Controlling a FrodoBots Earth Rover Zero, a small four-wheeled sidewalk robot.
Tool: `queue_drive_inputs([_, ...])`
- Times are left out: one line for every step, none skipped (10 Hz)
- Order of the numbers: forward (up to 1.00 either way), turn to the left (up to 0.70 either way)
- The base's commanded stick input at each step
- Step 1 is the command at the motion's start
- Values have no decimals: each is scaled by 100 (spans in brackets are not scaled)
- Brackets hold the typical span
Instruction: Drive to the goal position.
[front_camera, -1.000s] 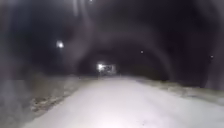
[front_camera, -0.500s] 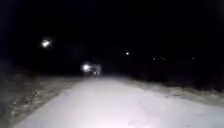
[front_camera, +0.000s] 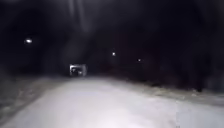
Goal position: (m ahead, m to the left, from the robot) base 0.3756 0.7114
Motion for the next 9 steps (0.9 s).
queue_drive_inputs([0, -70])
queue_drive_inputs([0, -70])
queue_drive_inputs([0, -70])
queue_drive_inputs([0, -70])
queue_drive_inputs([0, -70])
queue_drive_inputs([0, -70])
queue_drive_inputs([0, -70])
queue_drive_inputs([0, -70])
queue_drive_inputs([0, -70])
